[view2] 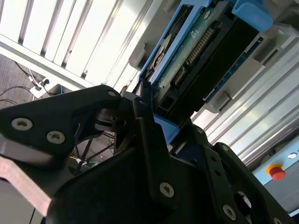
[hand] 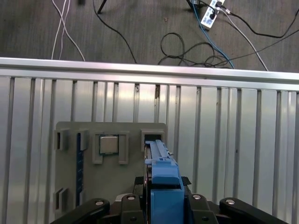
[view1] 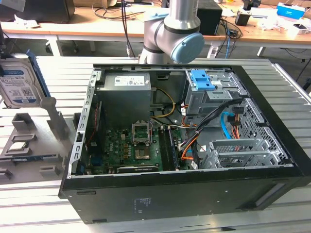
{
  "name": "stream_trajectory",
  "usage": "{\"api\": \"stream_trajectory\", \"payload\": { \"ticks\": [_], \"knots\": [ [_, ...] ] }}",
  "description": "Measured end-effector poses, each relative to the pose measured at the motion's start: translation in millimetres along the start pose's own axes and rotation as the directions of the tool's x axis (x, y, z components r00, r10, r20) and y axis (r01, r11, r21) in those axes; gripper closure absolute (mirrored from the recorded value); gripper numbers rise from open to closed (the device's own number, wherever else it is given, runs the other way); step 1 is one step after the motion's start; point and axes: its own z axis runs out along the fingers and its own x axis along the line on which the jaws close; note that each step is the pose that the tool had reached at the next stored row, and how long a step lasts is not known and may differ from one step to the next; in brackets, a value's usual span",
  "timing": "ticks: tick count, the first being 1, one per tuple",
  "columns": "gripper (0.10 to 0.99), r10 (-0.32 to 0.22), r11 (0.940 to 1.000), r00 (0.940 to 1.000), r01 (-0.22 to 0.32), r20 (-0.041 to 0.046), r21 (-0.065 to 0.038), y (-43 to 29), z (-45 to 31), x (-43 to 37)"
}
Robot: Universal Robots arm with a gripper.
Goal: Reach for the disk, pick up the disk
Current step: 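Pick up the disk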
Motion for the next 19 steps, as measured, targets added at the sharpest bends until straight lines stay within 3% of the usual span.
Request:
{"api": "stream_trajectory", "payload": {
  "ticks": [5, 19],
  "knots": [
    [0.718, 0.0, 1.0, 1.0, 0.0, 0.0, 0.0, 0.2, -6.6, -0.2],
    [0.718, 0.0, 1.0, 1.0, 0.0, 0.0001, 0.0, 1.0, -36.8, -0.5]
  ]
}}
